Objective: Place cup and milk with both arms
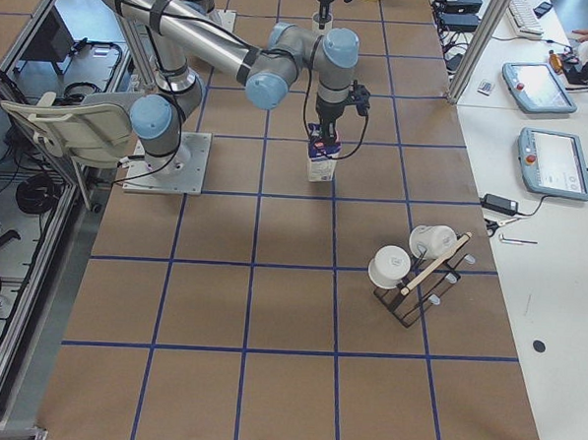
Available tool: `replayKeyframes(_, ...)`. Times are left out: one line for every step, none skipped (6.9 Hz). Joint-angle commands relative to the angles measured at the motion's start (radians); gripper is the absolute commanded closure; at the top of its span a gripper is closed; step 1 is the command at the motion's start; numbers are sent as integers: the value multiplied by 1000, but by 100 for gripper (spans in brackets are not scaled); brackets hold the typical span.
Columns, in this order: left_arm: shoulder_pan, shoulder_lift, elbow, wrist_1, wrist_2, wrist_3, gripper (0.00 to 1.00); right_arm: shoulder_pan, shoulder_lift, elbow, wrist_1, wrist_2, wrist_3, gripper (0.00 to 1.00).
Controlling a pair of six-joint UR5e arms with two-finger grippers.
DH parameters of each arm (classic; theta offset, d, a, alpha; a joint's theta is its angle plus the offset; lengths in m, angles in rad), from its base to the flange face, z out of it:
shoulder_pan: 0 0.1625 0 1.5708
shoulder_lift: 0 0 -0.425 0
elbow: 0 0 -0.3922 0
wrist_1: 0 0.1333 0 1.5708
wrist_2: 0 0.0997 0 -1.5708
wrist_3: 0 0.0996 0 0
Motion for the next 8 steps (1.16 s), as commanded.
replayKeyframes(-118, -60, 149, -5, -27, -135, 100, 61, -27, -4, 9, 20, 22, 60)
replayKeyframes(-174, -133, 243, -2, -77, -193, 100, 78, -52, -2, 14, 20, 85, 67)
replayKeyframes(-222, -216, 347, 2, -82, -210, 100, 80, -67, -4, 70, 49, 98, 81)
replayKeyframes(-254, -296, 483, -8, -85, -249, 100, 83, -73, -14, 92, 53, 98, 87)
replayKeyframes(-296, -376, 594, -18, -84, -316, 100, 122, -72, -48, 119, 53, 139, 87)
replayKeyframes(-316, -437, 648, -18, -79, -318, 100, 199, -69, -100, 153, 50, 242, 86)
replayKeyframes(-321, -459, 650, -18, -75, -315, 100, 260, -63, -141, 181, 47, 321, 86)
replayKeyframes(-321, -464, 655, -18, -84, -313, 100, 279, -60, -149, 178, 49, 346, 86)
